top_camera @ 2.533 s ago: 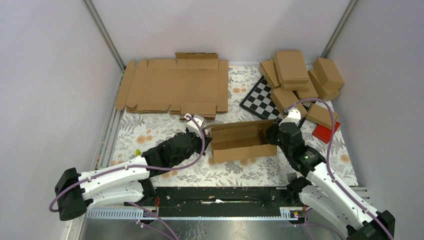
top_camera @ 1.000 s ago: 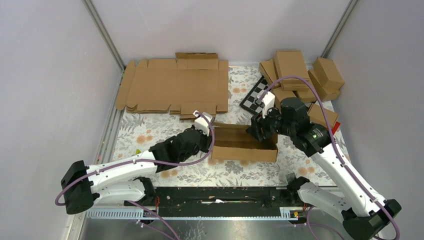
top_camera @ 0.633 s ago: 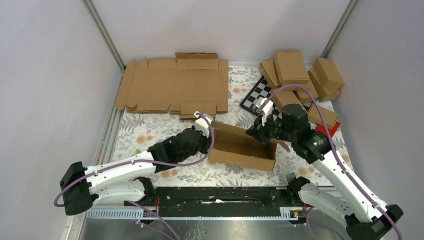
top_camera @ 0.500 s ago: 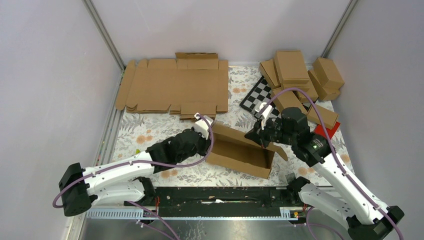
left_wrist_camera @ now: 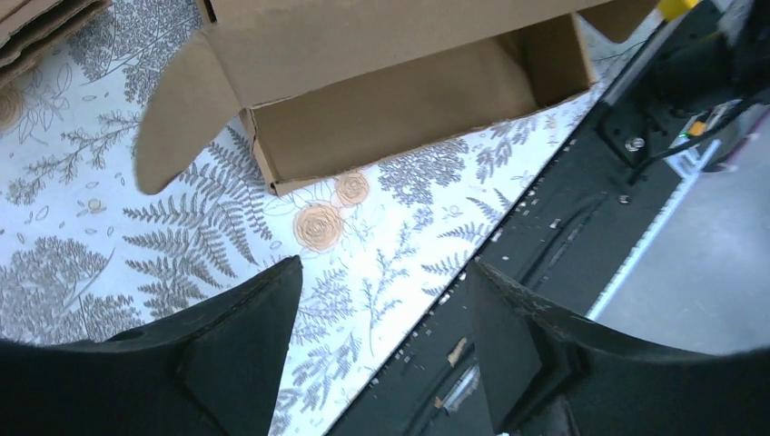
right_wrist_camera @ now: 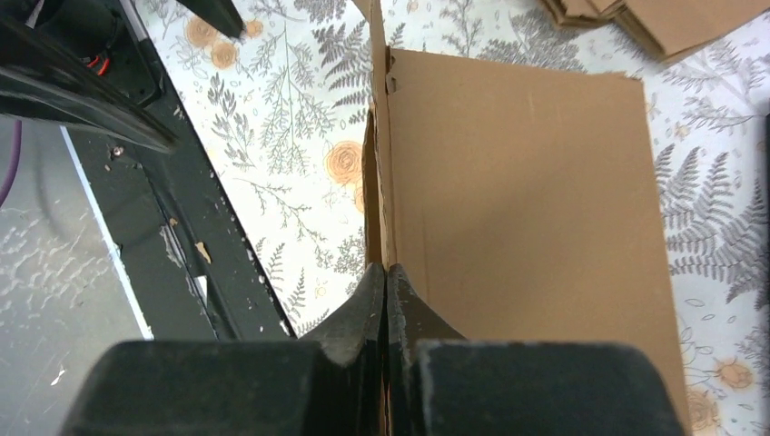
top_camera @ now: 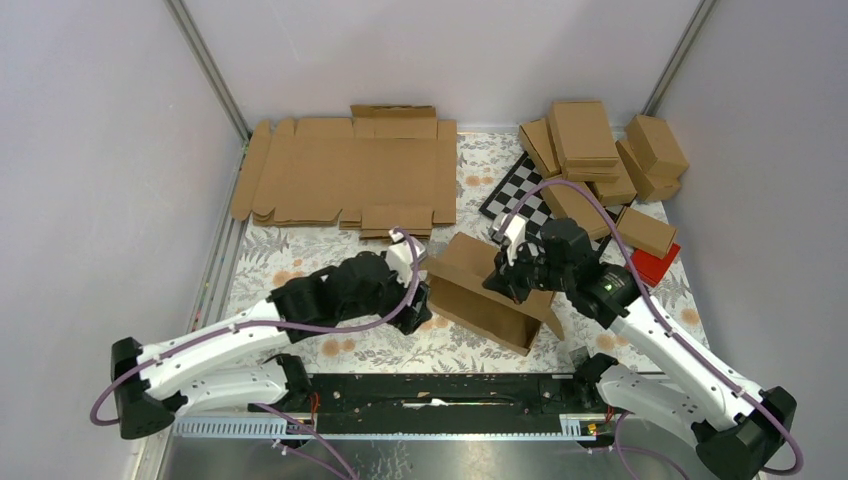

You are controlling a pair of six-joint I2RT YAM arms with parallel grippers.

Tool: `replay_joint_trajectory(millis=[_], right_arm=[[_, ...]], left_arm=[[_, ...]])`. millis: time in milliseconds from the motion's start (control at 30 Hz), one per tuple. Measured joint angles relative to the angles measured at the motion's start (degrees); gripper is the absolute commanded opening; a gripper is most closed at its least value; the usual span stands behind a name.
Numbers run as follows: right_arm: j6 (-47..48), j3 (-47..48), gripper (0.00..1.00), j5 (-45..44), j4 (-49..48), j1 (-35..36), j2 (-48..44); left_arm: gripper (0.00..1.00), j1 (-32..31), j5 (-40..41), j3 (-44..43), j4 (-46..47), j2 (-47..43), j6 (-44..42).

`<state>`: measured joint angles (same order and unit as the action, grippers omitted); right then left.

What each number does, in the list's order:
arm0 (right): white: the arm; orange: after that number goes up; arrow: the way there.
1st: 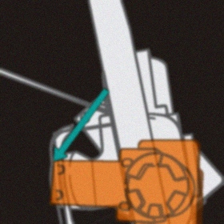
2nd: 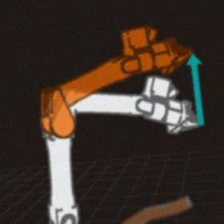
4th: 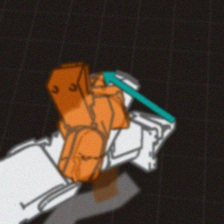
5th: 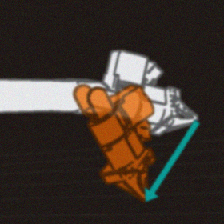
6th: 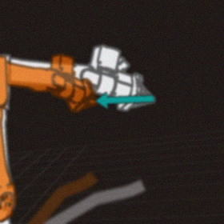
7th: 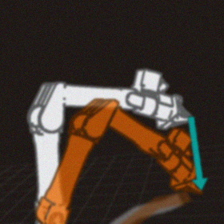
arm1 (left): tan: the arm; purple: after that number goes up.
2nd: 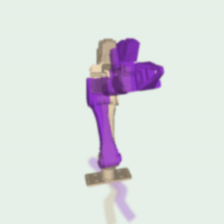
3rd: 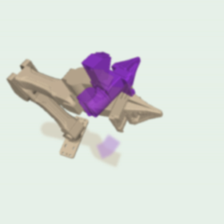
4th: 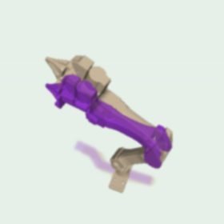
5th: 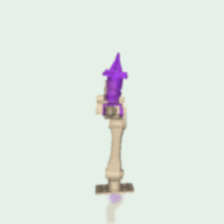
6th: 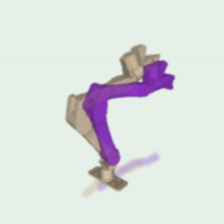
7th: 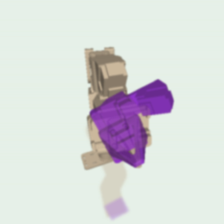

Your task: Fold the paper box

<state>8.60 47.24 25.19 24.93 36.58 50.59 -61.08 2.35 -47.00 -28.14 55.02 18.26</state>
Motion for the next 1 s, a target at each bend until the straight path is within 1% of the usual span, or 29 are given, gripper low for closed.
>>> replay_joint_trajectory(millis=[133,233,267,300,333,400,500,567,667,767,900,1000], right_arm=[[-0.9,-0.7,0.03,0.0,0.0,0.6,1.4],[-1.5,-1.1,0.11,0.5,-0.2,0.7,2.0],[-1.6,-1.3,0.2,0.6,-0.2,0.7,2.1],[-1.8,-1.6,0.32,0.9,-0.2,0.8,2.3],[-2.1,-1.9,0.37,1.0,-0.1,0.8,2.6],[-2.6,-2.4,0.41,1.4,-0.1,0.9,3.3],[-3.3,-3.3,0.51,1.9,-0.1,1.0,4.1],[-3.9,-3.9,0.52,2.3,-0.2,1.0,4.3],[-4.8,-4.5,0.49,3.0,-0.6,1.0,4.8],[-5.7,-4.6,0.49,3.6,-1.3,1.0,5.7],[-6.3,-4.6,0.51,4.3,-1.7,1.1,6.8],[-6.5,-4.5,0.53,4.5,-1.7,1.2,7.4]], left_arm=[[0.79,0.0,-0.5,-3.9,-7.0,-3.6,3.2],[0.79,0.0,0.0,-6.2,-12.2,-6.9,5.9],[0.79,0.0,0.4,-6.7,-13.4,-7.7,6.6],[0.79,0.0,0.9,-7.3,-14.5,-8.5,7.4],[0.79,0.0,1.4,-7.5,-15.1,-8.9,8.0],[0.79,0.2,2.3,-7.6,-16.1,-8.9,9.1],[0.79,0.3,3.6,-7.6,-16.4,-8.2,10.5],[0.79,0.5,4.2,-7.6,-16.4,-7.3,11.0],[0.79,1.0,5.0,-7.6,-16.3,-6.3,11.6],[0.78,2.7,4.9,-7.6,-15.8,-5.8,11.8],[0.79,7.4,3.2,-6.8,-13.9,-5.7,11.8],[0.84,12.7,-1.0,-6.3,-12.0,-5.2,11.8]])
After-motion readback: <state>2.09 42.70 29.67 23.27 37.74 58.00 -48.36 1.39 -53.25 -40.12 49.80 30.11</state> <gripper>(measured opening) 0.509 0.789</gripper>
